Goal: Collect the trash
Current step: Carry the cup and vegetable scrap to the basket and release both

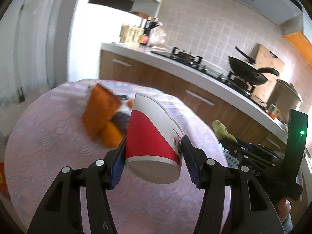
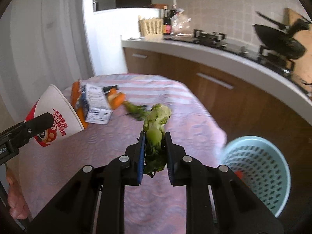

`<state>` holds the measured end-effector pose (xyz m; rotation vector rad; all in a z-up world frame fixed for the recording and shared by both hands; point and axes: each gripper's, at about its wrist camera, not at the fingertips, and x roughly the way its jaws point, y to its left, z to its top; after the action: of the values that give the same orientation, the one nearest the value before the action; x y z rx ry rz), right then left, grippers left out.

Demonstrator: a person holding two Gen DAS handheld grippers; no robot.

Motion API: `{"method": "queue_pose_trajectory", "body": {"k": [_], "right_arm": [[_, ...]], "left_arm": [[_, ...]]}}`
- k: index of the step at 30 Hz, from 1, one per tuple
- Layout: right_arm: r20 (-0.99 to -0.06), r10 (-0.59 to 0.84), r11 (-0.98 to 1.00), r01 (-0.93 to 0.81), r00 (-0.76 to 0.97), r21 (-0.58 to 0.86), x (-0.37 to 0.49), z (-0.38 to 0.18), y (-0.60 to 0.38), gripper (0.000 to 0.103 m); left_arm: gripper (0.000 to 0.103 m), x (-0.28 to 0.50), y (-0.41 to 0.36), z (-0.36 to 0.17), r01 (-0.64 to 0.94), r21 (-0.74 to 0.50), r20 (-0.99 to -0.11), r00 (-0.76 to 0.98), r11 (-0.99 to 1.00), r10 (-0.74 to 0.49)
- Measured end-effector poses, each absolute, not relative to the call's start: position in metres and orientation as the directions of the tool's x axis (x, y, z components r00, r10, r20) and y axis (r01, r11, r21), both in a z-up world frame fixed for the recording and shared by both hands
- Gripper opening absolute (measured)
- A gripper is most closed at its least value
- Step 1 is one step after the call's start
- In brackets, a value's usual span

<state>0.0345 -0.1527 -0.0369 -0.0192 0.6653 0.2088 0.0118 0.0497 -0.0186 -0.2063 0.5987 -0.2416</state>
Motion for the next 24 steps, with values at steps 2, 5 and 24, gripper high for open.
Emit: {"method": "queue_pose_trajectory", "body": {"k": [2,5,24], "right_arm": [[-0.606,0.167,0.984,-0.173,0.778,0.048,0.03,-0.032,-0.167,0.017],[-0.588,0.131,0.991,-0.125,0.798,0.051,0.021,-0.023,-0.196,0.017],[-0.673,-0.057,0.97,0.2,0.737,0.137,-0.006,-0.062,-0.359,0.017]], "left_arm": [[0.053,0.013,0.036,-0.015,0.188,-0.254,-0.526,0.797,0.949,-0.298],[0.053,0.015,0.01,-0.011,0.232,-0.236,-0.521,0.79,0.944,-0.324],[0.053,0.049,-0.175,-0.037,0.506,-0.182,-0.607,0.617,0.843,-0.501]]}}
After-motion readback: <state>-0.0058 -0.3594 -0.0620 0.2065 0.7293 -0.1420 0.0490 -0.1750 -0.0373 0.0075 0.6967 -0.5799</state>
